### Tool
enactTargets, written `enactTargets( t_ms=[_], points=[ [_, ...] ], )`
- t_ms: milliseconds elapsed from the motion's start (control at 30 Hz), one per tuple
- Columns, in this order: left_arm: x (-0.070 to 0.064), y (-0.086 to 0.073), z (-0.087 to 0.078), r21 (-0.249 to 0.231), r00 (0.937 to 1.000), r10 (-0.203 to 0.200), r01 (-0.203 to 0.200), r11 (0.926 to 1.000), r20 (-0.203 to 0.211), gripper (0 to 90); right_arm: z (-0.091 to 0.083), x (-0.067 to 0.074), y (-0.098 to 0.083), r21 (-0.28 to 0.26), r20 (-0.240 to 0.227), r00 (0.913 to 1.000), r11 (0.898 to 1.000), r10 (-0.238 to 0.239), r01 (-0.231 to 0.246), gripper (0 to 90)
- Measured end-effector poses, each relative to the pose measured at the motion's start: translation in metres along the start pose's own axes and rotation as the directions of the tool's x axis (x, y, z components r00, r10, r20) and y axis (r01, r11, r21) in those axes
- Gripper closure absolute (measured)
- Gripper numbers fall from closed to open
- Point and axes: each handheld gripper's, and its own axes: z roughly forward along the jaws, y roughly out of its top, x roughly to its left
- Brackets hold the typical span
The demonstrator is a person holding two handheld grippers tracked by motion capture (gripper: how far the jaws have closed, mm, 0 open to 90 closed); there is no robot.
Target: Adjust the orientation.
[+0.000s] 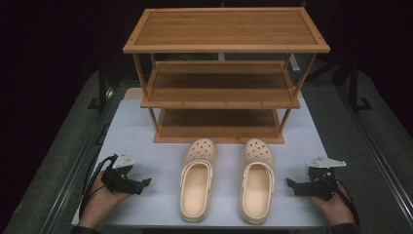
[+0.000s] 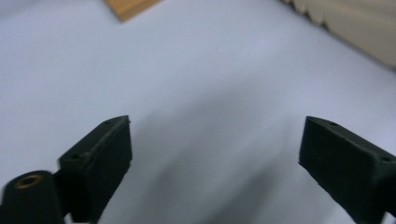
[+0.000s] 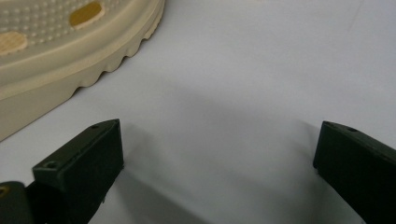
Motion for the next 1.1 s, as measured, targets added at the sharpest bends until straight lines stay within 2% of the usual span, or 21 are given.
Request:
enactTargets(
  t_ms=[100, 233, 300, 367, 633, 733, 867, 967, 1000, 1100],
  points=[
    [0.001, -0.012, 0.000, 0.011, 0.9999, -0.017, 0.017, 0.9998, -0.003, 3.8, 0.000, 0.000, 0.000, 0.000, 0.001, 1.0000, 1.000, -0.001, 0.001, 1.1],
    [0.004, -0.026, 0.004, 0.015, 0.9993, -0.036, 0.036, 0.9992, 0.013, 0.0, 0.000, 0.000, 0.000, 0.000, 0.002, 1.0000, 1.000, -0.002, 0.002, 1.0],
    [0.005, -0.030, 0.004, -0.012, 0.9984, -0.051, 0.051, 0.9986, 0.023, 0.0, 0.000, 0.000, 0.000, 0.001, 0.002, 1.0000, 1.000, -0.002, 0.002, 1.0],
    [0.005, -0.033, 0.004, -0.039, 0.9986, -0.044, 0.046, 0.9982, 0.028, 0.0, 0.000, 0.000, 0.000, 0.000, 0.001, 1.0000, 1.000, -0.002, 0.002, 1.0],
    [0.005, -0.035, 0.004, -0.050, 0.9985, -0.048, 0.049, 0.9976, 0.029, 0.0, 0.000, 0.000, 0.000, 0.001, 0.000, 1.0000, 1.000, -0.001, 0.001, 1.1],
    [0.005, -0.035, 0.004, -0.049, 0.9985, -0.047, 0.048, 0.9976, 0.028, 0.0, -0.001, 0.001, 0.002, 0.017, 0.002, 1.0000, 1.000, 0.002, -0.002, 3.3],
    [0.005, -0.035, 0.004, -0.048, 0.9984, -0.049, 0.050, 0.9976, 0.029, 0.0, -0.008, 0.003, 0.006, 0.024, -0.023, 0.9996, 1.000, -0.017, 0.017, 18.8],
    [0.006, -0.035, 0.005, -0.049, 0.9983, -0.049, 0.051, 0.9975, 0.032, 0.0, -0.013, 0.003, 0.008, 0.005, -0.050, 0.9987, 1.000, -0.013, 0.013, 35.2],
    [0.006, -0.035, 0.005, -0.049, 0.9982, -0.050, 0.051, 0.9975, 0.032, 0.0, -0.015, 0.003, 0.010, -0.007, -0.060, 0.9982, 1.000, -0.003, 0.002, 44.5],
    [0.006, -0.035, 0.005, -0.048, 0.9982, -0.050, 0.052, 0.9975, 0.032, 0.0, -0.019, 0.003, 0.012, -0.037, -0.101, 0.9949, 0.999, 0.005, -0.009, 62.4]
  ],
)
